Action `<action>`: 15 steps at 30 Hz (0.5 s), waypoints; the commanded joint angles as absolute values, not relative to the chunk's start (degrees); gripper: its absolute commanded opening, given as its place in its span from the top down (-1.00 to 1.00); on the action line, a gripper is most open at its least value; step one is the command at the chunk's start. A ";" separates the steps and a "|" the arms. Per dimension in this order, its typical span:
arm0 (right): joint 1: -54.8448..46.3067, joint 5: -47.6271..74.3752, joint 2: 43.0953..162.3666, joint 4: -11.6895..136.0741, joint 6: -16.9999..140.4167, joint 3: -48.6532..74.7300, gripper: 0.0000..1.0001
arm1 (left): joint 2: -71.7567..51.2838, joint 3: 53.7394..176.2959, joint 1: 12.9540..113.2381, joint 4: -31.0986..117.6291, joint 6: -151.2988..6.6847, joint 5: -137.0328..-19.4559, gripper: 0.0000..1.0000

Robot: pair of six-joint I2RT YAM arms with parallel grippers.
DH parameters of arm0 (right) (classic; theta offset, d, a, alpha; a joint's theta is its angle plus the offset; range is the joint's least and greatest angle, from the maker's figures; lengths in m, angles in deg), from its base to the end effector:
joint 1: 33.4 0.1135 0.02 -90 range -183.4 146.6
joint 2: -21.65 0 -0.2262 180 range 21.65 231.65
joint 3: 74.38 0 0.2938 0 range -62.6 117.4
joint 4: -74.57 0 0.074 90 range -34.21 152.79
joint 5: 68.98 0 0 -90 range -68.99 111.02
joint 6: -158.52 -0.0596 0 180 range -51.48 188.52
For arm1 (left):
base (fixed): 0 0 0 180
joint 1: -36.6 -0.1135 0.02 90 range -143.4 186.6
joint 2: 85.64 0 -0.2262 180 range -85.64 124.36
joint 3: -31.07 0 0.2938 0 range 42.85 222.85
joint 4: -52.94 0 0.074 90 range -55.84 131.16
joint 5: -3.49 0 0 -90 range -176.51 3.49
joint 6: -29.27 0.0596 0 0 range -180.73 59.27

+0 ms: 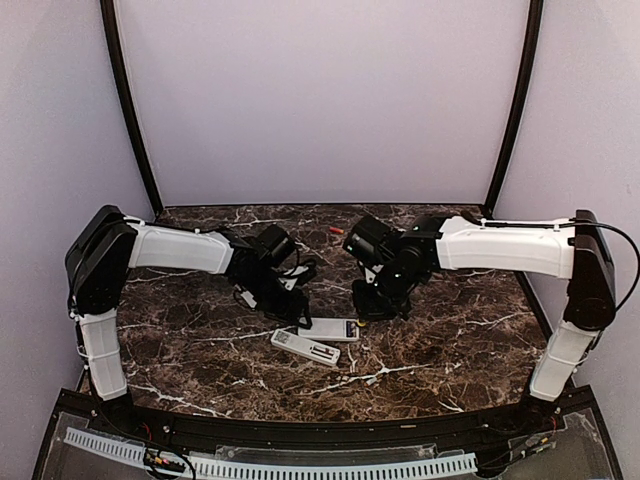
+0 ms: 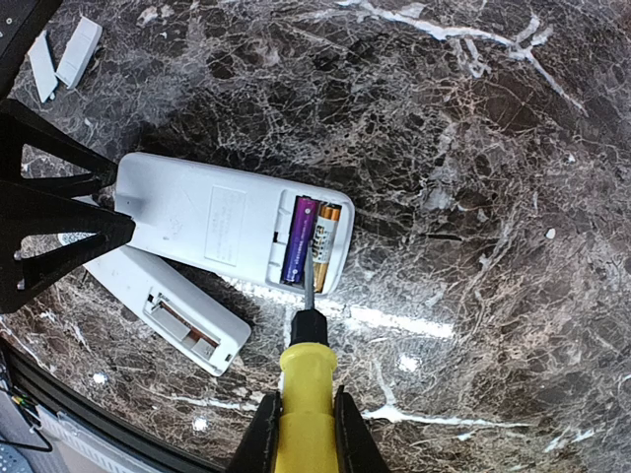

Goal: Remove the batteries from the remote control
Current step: Hold the remote control without the battery cover at the center of the board.

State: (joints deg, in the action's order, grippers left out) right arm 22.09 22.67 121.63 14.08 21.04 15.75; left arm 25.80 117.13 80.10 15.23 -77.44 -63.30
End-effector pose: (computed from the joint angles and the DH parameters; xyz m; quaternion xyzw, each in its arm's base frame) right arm 0.2244 0.3234 0.1602 -0.0664 0.9830 0.1247 0.1174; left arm 0.2931 -0.3106 0.0833 0.2662 0.9159 -0.2836 0.0990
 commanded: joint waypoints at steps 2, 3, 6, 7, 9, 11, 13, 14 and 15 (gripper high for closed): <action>22.38 23.35 123.43 13.57 19.89 14.59 1.00 | 26.23 115.91 80.02 15.25 -77.21 -62.44 0.18; 22.29 22.67 123.23 14.28 19.73 14.11 1.00 | 26.32 115.85 80.08 15.29 -77.28 -62.27 0.20; 21.60 19.99 122.14 18.19 19.34 12.14 1.00 | 26.82 115.68 80.08 15.57 -77.48 -61.98 0.26; 21.21 18.60 121.61 20.02 19.13 10.83 1.00 | 26.88 115.64 80.10 15.58 -77.51 -61.87 0.27; 19.89 15.96 120.04 24.32 18.56 7.07 1.00 | 27.13 115.62 80.10 15.58 -77.51 -61.82 0.30; 18.66 13.42 118.37 28.58 18.11 3.58 1.00 | 27.38 115.62 80.10 15.59 -77.44 -61.84 0.32; 17.58 11.27 116.49 33.12 17.63 -0.05 1.00 | 27.59 115.64 80.10 15.50 -77.35 -61.92 0.34; 17.03 10.43 115.69 35.24 17.40 -1.57 1.00 | 27.77 115.69 80.10 15.50 -77.34 -61.91 0.36; 16.52 9.53 114.89 37.37 17.17 -3.25 1.00 | 27.84 115.70 80.10 15.45 -77.27 -61.97 0.36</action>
